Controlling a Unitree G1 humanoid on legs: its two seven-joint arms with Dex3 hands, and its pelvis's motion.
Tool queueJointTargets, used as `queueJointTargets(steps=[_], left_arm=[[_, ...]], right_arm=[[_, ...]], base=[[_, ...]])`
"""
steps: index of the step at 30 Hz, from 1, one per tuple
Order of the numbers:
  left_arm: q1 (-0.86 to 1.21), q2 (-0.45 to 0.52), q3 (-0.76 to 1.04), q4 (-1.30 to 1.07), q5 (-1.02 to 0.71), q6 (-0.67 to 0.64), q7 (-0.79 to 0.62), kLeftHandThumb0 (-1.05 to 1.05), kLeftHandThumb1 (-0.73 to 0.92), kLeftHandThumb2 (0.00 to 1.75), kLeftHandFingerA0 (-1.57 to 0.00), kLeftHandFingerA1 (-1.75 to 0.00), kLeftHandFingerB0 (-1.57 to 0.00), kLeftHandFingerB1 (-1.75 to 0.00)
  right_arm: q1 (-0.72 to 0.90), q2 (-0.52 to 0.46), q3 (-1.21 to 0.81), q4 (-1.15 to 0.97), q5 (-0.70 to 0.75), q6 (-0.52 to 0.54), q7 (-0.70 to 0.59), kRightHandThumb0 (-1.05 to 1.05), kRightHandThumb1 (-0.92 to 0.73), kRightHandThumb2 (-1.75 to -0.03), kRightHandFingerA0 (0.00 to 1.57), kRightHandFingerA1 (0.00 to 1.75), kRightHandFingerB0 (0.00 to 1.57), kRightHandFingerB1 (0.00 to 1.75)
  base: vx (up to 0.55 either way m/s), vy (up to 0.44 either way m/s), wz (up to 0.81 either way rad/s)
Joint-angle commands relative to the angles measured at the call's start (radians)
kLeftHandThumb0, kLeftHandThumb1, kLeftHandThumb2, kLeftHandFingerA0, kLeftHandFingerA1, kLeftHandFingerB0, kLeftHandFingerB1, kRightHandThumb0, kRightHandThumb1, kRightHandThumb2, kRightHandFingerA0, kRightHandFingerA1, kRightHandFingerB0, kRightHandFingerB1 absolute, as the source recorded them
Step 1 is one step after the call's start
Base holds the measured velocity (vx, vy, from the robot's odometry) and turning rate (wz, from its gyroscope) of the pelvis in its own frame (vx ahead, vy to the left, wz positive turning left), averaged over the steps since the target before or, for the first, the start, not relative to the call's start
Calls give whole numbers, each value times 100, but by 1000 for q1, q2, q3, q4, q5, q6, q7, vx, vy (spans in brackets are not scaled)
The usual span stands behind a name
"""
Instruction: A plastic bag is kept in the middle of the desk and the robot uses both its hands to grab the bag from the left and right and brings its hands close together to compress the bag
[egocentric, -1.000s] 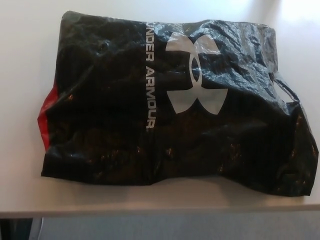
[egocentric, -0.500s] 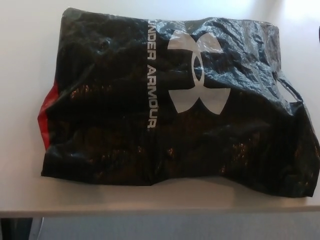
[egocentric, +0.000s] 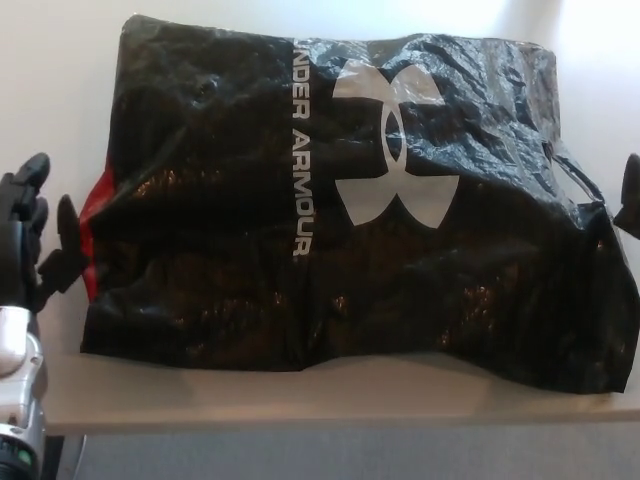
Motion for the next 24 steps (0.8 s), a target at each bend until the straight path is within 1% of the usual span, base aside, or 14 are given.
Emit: queueJointTargets(steps=[1,2,3,4,5,6,7,9,10,18,19,20,21,24], left_arm=[[-50,-44,21,50,-68,34,-79,-90,84,121,-2,-17,-11,-22],[-54,-47,19,56,-67,36,-88,-88,84,123,0,-17,-8,-20],[-60,-55,20,63,-67,40,-86,-88,91,83,0,-22,-8,-25],[-69,-67,23,71,-71,47,-80,-88,92,82,-2,-22,-8,-24],[-73,-71,25,74,-73,50,-79,-88,92,82,-2,-22,-8,-24],[-82,-83,25,85,-76,54,-80,-81,79,120,0,-25,-10,-31],[-85,-88,26,89,-76,54,-81,-81,79,120,0,-25,-10,-31],[-91,-117,31,104,-90,41,-108,-86,92,79,-4,-25,-8,-25],[-97,-127,31,119,-92,44,-123,-88,86,124,0,-18,-15,-22],[-114,-196,39,156,-112,49,-134,-87,87,126,0,-17,-4,-18],[-113,-205,38,157,-112,44,-135,-85,85,126,0,-19,-3,-18],[-112,-213,38,158,-112,40,-137,-85,85,126,0,-19,-3,-18],[-111,-220,36,158,-109,39,-137,-85,85,126,0,-18,-2,-17],[-108,-244,13,154,-91,15,-140,-87,91,129,0,-15,0,-14]], right_arm=[[-10,38,4,17,66,6,-12,-93,-89,-123,0,15,0,6],[-7,44,6,15,68,3,-13,-90,-87,-123,0,17,0,9],[-3,52,11,9,71,4,-13,-92,-89,-123,0,15,0,7],[0,66,15,-1,75,9,-13,-93,-91,-123,0,14,0,6],[1,72,16,-4,77,13,-13,-93,-91,-123,0,14,0,6],[3,90,15,-9,89,22,-13,-93,-90,-122,0,14,0,5],[4,96,15,-12,93,25,-13,-93,-90,-122,0,14,0,5],[18,131,33,-27,90,35,-25,-89,-92,-122,0,18,0,7],[23,146,36,-37,99,53,-15,-88,-92,-123,0,17,0,8],[32,221,30,35,155,-66,-8,-83,-89,-122,1,22,0,14],[32,232,26,44,166,-72,-6,-82,-81,-101,2,22,0,3],[32,241,21,49,178,-78,-1,-82,-81,-101,2,22,0,3],[34,251,15,50,190,-81,4,-74,-92,-88,2,24,0,0],[18,272,13,69,198,-97,-10,-82,-87,-120,12,31,0,15]], base=[[0,0,0],[0,0,0],[0,0,0],[0,0,0],[0,0,0],[0,0,0],[0,0,0],[0,0,0],[0,0,0],[0,0,0],[0,0,0],[0,0,0],[0,0,0],[0,0,0]])
